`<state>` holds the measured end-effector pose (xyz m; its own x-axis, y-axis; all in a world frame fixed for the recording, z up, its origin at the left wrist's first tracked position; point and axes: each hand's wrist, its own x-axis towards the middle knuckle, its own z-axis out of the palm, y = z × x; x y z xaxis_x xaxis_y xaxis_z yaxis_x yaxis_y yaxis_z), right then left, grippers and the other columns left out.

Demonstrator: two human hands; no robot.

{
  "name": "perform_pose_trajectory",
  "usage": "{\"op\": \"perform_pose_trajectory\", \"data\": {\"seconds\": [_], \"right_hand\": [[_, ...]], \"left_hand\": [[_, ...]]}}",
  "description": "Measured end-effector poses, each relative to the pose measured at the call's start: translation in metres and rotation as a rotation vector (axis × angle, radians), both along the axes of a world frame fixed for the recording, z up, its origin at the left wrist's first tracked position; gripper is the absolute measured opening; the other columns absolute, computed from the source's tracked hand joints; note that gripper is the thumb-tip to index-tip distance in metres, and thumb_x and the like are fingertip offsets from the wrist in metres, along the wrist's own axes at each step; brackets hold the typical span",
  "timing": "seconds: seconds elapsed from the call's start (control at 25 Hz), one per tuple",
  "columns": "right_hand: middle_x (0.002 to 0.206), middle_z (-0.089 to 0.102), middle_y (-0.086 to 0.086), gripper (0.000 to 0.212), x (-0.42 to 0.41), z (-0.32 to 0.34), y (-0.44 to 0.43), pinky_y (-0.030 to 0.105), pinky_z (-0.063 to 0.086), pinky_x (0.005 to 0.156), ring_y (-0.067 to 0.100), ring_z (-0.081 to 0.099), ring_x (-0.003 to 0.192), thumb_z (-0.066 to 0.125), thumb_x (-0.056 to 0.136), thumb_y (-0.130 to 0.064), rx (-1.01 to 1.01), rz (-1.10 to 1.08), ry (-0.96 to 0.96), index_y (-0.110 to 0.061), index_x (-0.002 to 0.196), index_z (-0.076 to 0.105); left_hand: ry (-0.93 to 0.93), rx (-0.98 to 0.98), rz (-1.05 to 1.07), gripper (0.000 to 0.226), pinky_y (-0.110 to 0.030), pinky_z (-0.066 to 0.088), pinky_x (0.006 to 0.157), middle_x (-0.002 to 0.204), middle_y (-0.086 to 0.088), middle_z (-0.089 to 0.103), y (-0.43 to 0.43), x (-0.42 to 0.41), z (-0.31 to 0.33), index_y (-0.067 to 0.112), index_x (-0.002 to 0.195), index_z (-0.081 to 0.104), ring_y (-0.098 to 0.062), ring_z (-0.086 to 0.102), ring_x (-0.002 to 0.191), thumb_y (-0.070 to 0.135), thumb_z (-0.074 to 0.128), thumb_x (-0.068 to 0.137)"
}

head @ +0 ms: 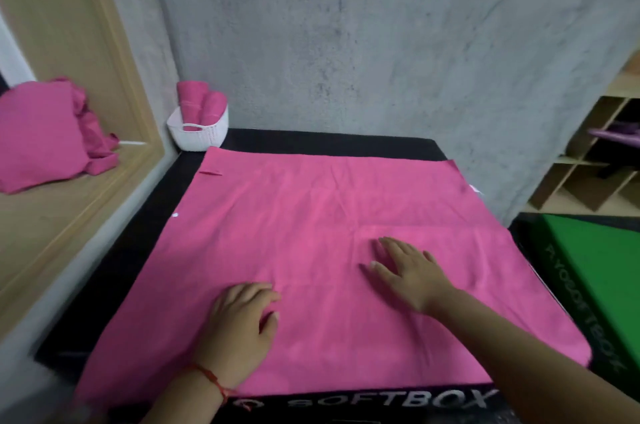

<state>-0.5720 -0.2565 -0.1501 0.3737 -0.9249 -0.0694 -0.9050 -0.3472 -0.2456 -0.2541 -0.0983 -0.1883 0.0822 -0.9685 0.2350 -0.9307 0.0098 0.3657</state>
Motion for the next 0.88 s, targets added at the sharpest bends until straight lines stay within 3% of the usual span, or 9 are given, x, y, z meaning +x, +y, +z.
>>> {"op": "perform_pose_trajectory", "data": {"seconds": [0.08,0.16,0.28,0.4,0.52,0.68,0.8,0.88], "right_hand": [[0.172,0.025,-0.015,0.115,-0.035,-0.004,0.010,0.055,0.021,0.126,0.012,0.024,0.158,-0.005,0.073,-0.100,-0.001,-0.046,-0.017,-0.038,0.164,0.029],[0.170,0.030,-0.016,0.110,-0.069,-0.010,0.021,0.054,0.027,0.124,0.012,0.029,0.156,-0.003,0.076,-0.099,-0.019,-0.103,-0.050,-0.039,0.161,0.035],[0.164,0.039,-0.018,0.086,-0.113,-0.018,0.039,0.051,0.033,0.120,0.013,0.038,0.150,0.012,0.089,-0.087,-0.048,-0.199,-0.089,-0.041,0.154,0.043],[0.157,0.048,-0.013,0.058,-0.157,-0.019,0.064,0.052,0.037,0.117,0.019,0.046,0.144,0.040,0.100,-0.069,-0.099,-0.365,-0.162,-0.038,0.147,0.051],[0.145,0.057,-0.004,0.043,-0.211,-0.029,0.102,0.053,0.045,0.110,0.027,0.052,0.132,0.064,0.097,-0.047,-0.197,-0.611,-0.358,-0.031,0.137,0.060],[0.133,0.065,0.001,0.047,-0.256,-0.033,0.124,0.051,0.050,0.106,0.024,0.063,0.119,0.072,0.096,-0.028,0.006,-0.927,-0.848,-0.022,0.141,0.058],[0.089,0.080,0.002,0.027,-0.273,-0.033,0.124,0.044,0.056,0.087,0.024,0.074,0.091,0.070,0.099,-0.017,0.107,-1.019,-1.069,-0.014,0.125,0.066],[0.087,0.077,0.003,0.026,-0.278,-0.028,0.128,0.040,0.054,0.075,0.026,0.074,0.085,0.075,0.097,-0.018,0.082,-1.002,-1.095,-0.019,0.121,0.065]], "left_hand": [[-0.029,0.016,-0.003,0.037,-0.043,0.049,0.097,0.125,0.020,0.066,0.003,-0.024,-0.003,0.035,0.113,0.071,-0.014,0.061,0.117,0.046,0.054,0.082],[-0.053,0.051,-0.013,0.040,-0.042,0.049,0.099,0.129,0.019,0.066,0.003,-0.051,-0.003,0.034,0.117,0.071,-0.016,0.061,0.118,0.046,0.052,0.084],[-0.085,0.086,-0.056,0.044,-0.038,0.043,0.106,0.135,0.021,0.063,-0.005,-0.090,-0.001,0.038,0.124,0.068,-0.016,0.057,0.124,0.049,0.047,0.087],[-0.125,0.150,-0.130,0.057,-0.039,0.035,0.118,0.150,0.027,0.049,-0.019,-0.126,0.007,0.044,0.139,0.057,-0.015,0.044,0.140,0.056,0.033,0.089],[-0.131,0.225,-0.182,0.053,-0.036,0.020,0.124,0.160,0.031,0.031,-0.031,-0.155,0.015,0.050,0.150,0.042,-0.012,0.025,0.151,0.057,0.035,0.098],[-0.160,0.269,-0.223,0.052,-0.037,0.012,0.125,0.164,0.032,0.021,-0.039,-0.186,0.018,0.055,0.154,0.032,-0.014,0.015,0.155,0.057,0.040,0.102],[-0.185,0.297,-0.285,0.056,-0.039,0.009,0.126,0.165,0.032,0.017,-0.049,-0.209,0.020,0.057,0.155,0.026,-0.014,0.010,0.157,0.062,0.038,0.101],[-0.200,0.324,-0.317,0.062,-0.042,0.009,0.127,0.166,0.033,0.014,-0.056,-0.215,0.023,0.058,0.155,0.022,-0.013,0.008,0.158,0.071,0.036,0.097]]}}
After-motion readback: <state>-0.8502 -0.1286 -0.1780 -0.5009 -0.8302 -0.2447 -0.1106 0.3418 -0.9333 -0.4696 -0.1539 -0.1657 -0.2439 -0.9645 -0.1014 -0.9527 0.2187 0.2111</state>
